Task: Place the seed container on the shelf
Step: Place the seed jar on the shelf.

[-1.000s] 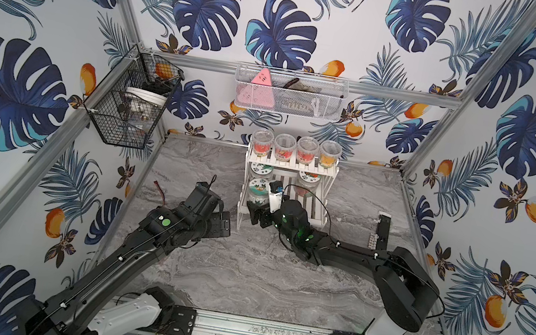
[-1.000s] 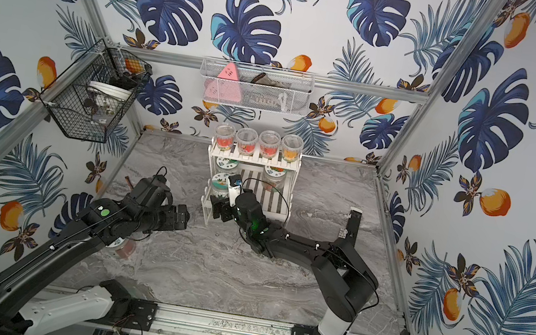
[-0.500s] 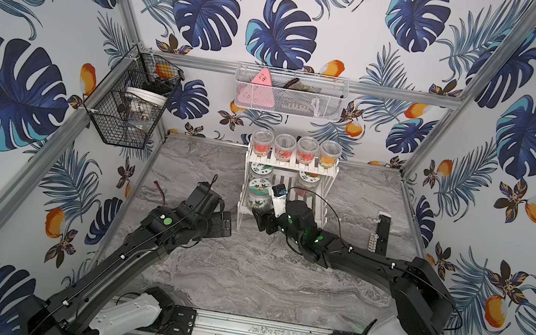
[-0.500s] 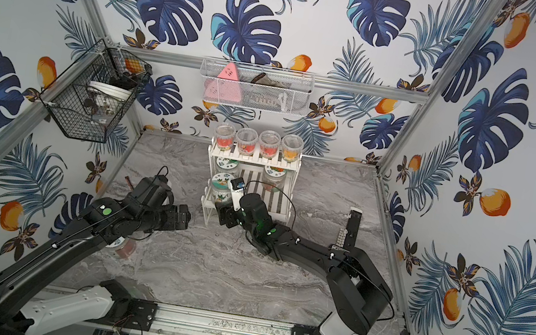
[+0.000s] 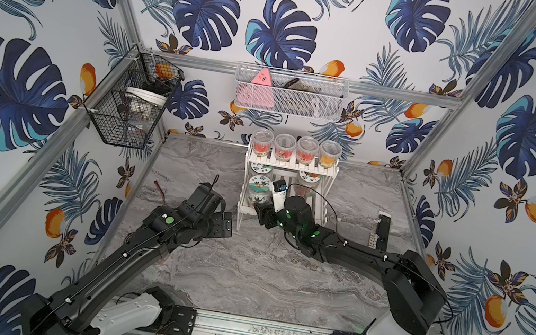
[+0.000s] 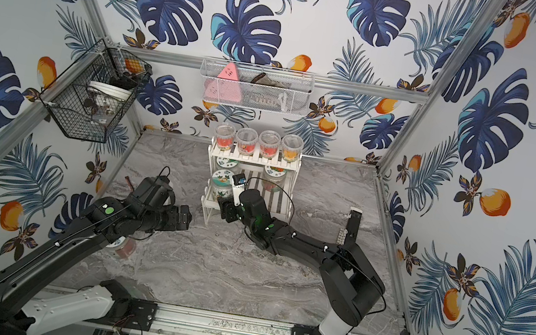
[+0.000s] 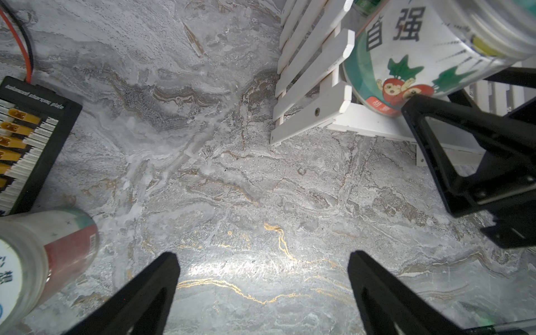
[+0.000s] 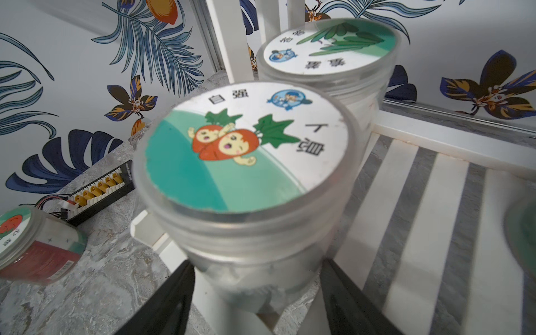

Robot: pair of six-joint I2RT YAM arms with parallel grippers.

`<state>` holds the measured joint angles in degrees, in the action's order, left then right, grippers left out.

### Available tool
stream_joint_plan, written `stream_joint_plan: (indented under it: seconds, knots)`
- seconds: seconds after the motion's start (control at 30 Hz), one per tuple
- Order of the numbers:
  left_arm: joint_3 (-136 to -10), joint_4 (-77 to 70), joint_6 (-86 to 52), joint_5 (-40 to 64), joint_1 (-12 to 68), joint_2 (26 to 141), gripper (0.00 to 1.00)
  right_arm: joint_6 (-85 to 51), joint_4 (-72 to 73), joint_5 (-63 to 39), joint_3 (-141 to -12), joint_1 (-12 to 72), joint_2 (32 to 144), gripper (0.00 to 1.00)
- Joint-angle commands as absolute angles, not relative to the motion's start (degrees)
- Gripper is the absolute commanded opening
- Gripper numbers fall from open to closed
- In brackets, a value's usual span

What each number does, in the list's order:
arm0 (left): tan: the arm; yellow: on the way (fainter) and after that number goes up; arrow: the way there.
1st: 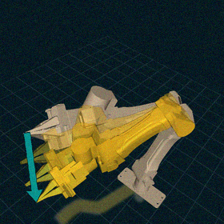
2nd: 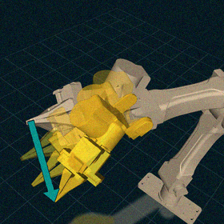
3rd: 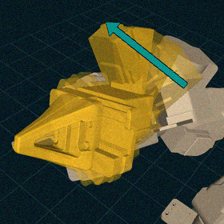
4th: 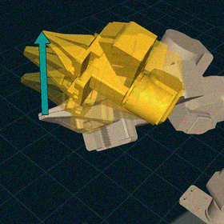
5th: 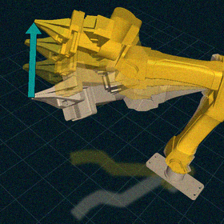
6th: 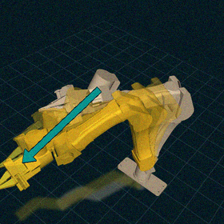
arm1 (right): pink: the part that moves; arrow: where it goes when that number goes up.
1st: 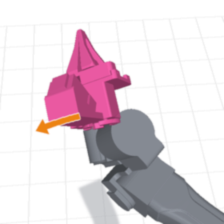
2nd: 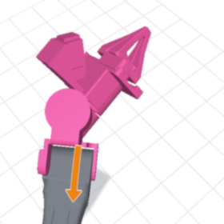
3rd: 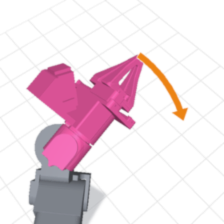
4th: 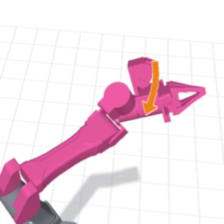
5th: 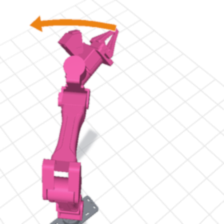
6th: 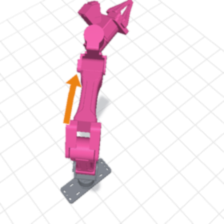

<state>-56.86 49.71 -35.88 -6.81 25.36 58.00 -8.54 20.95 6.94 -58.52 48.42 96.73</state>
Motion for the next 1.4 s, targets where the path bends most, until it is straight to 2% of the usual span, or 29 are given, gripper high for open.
stream_joint_plan:
  seconds: [0.0,0.5,1.2,1.37]
  knots:
    - [-57.1,48.9,-35.0,-7.0,25.2,58.0,0.99,-8.5,23.4,6.4,-59.4,48.4,97.3,0.72]
    - [-56.7,48.6,-35.2,-6.9,25.2,58.0,0.99,-0.5,26.0,7.9,-57.1,48.4,98.0,0.72]
    - [-56.5,49.0,-35.3,-7.6,25.2,57.8,0.99,-1.0,29.5,10.5,-55.6,48.4,98.8,0.71]
    - [-56.8,49.7,-35.2,-8.9,25.2,57.7,0.99,-1.3,29.3,5.4,-54.2,48.4,96.6,0.75]
